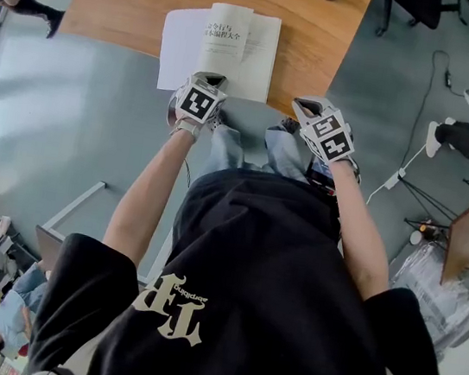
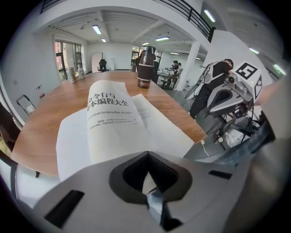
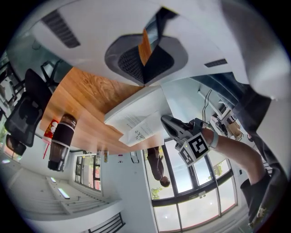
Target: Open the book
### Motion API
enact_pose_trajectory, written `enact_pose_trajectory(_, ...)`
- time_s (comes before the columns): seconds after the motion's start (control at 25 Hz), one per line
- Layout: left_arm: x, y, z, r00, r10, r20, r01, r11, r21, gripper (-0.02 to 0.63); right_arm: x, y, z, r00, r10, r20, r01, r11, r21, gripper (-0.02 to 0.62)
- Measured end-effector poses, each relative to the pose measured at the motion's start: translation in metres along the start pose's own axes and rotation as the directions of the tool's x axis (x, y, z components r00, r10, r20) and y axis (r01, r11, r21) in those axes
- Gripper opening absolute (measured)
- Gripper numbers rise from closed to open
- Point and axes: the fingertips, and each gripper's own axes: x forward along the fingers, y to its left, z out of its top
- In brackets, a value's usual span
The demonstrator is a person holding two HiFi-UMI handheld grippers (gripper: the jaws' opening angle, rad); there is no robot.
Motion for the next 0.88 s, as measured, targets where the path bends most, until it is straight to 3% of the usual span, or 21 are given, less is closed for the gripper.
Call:
enact_pose_trajectory(0.48,-0.045,0.034,-0.007,0.995,0.048,0.085,-0.042,0.997,-0.071,0.005,0.07,0.025,0.051,0.996,0.093,0.001,-0.093,0.995,-0.029,-0.014)
enact_pose_trajectory(0.88,-0.079,0.056,-0.02,0.986,0.079,0.148,-0.064,0.993,-0.103,0.005,0.129,0.067,0.109,0.982,0.188,0.004,-0.187,0.976,-0.108,-0.014)
